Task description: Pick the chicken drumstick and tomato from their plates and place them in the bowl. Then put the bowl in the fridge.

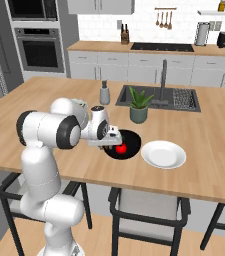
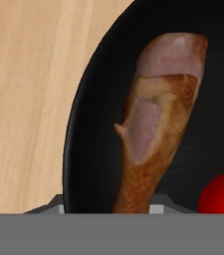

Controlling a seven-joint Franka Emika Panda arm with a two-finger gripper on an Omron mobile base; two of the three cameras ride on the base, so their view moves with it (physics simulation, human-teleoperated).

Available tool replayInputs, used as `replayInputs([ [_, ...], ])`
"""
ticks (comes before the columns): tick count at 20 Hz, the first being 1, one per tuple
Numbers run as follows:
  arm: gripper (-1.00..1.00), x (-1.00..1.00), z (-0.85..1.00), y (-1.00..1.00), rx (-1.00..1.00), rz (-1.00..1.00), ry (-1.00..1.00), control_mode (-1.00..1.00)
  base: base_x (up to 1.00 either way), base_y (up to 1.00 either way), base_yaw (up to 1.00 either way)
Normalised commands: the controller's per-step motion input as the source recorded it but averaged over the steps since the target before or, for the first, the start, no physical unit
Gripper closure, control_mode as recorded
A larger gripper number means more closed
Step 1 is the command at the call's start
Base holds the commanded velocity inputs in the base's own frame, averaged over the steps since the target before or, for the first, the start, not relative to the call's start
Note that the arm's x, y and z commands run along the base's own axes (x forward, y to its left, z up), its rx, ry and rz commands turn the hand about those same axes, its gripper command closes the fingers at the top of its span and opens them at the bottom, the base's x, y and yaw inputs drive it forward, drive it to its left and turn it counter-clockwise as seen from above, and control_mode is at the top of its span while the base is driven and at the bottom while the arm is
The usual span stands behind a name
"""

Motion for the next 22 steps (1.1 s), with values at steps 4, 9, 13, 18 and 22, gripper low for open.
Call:
replayInputs([
  [4,1.0,0.0,0.0,-0.02,0.0,0.0,0.0,-1.0,0.0,0.0,0.0],
  [9,1.0,-0.03,0.47,-0.18,0.0,0.01,0.0,-1.0,0.0,0.0,0.0],
  [13,1.0,-0.21,0.93,-0.2,0.0,0.07,0.0,-1.0,0.0,0.0,0.0],
  [18,1.0,-0.14,1.0,-0.04,0.0,0.16,0.0,-1.0,0.0,0.0,0.0],
  [22,1.0,-0.26,0.84,0.14,0.0,0.34,0.0,-1.0,0.0,0.0,0.0],
])
